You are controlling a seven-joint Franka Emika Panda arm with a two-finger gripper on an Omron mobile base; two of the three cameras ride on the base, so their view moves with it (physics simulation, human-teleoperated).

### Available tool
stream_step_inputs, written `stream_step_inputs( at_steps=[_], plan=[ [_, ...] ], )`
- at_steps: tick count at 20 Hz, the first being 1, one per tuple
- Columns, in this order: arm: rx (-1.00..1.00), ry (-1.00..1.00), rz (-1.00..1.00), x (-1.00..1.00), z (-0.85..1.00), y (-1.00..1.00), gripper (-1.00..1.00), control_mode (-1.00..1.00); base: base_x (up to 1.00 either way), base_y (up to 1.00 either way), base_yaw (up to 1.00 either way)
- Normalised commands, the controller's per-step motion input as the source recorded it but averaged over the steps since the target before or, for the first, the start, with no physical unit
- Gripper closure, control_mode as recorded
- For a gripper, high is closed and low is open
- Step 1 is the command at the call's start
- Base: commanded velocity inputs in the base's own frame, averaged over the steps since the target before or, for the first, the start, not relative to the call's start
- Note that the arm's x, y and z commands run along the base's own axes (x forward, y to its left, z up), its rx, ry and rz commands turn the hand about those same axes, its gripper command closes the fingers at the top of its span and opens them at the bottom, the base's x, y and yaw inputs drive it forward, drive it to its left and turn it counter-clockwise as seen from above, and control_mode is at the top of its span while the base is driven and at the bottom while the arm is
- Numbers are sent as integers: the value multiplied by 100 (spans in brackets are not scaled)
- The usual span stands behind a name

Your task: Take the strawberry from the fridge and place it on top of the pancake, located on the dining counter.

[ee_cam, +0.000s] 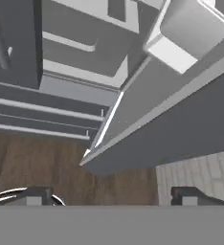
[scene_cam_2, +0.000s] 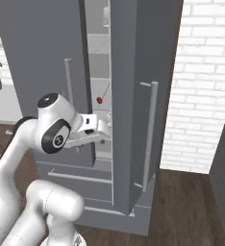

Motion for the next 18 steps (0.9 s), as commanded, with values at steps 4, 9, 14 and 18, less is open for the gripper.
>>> stream_step_inputs(
  at_steps=[4, 9, 14, 18],
  plan=[
    [-53, 48, -1, 78, 22, 21, -100, -100, 0, 0, 0],
    [-36, 47, -1, 96, 24, 0, -100, -100, 0, 0, 0],
    [-18, 24, -6, 72, 5, -22, -100, -100, 0, 0, 0],
    [0, 2, -6, 22, 0, -73, -100, -100, 0, 0, 0]
  ],
)
